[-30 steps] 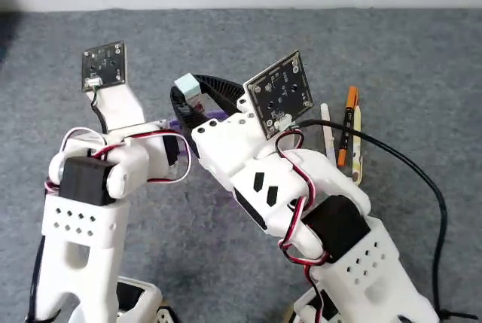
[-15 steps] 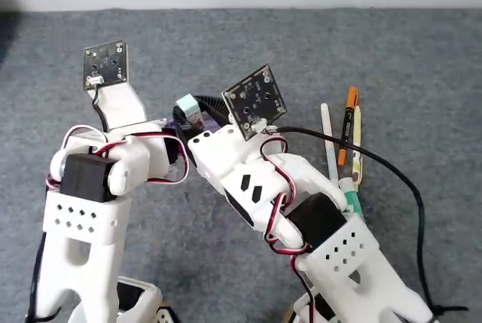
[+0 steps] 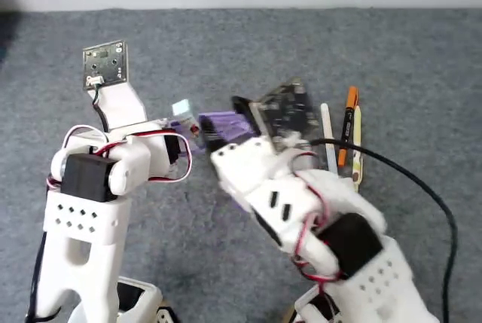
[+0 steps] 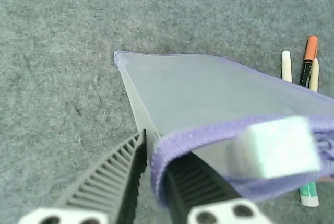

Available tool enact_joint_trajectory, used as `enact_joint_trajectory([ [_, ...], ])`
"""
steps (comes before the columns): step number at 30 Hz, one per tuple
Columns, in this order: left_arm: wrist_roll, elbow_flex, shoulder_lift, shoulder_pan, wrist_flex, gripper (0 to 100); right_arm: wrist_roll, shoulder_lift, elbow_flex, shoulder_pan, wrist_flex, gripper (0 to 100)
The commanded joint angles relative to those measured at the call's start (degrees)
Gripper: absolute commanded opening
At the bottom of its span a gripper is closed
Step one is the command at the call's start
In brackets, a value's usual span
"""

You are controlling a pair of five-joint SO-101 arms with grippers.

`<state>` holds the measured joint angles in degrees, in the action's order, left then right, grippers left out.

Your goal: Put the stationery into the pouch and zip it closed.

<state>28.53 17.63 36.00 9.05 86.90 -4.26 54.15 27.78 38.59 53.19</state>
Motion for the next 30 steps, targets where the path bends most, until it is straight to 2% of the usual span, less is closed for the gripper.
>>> enact_joint_trajectory([
  [1,1.41,-3.56,0.09,0.26,-0.18,1,-0.70,3.12,-5.01,-3.65,5.85,18.4],
  [10,1.49,-3.47,0.35,0.26,0.09,1,-8.18,1.27,-8.70,-18.95,22.11,18.3],
  [12,1.49,-3.47,0.44,0.26,0.09,1,-9.32,0.92,-9.05,-20.53,25.10,18.2],
  [15,1.49,-3.47,0.44,0.26,0.09,1,-11.34,1.10,-10.37,-16.75,26.77,15.9],
  [19,1.49,-3.47,0.09,0.26,-0.09,1,-15.03,0.48,-10.81,-6.29,23.08,0.9],
  [22,1.49,-3.47,0.09,0.26,-0.09,1,-15.82,0.48,-5.45,-2.42,15.96,3.3],
  [30,1.49,-3.47,0.44,0.26,0.09,1,-15.03,0.22,9.32,0.31,-3.91,0.9],
])
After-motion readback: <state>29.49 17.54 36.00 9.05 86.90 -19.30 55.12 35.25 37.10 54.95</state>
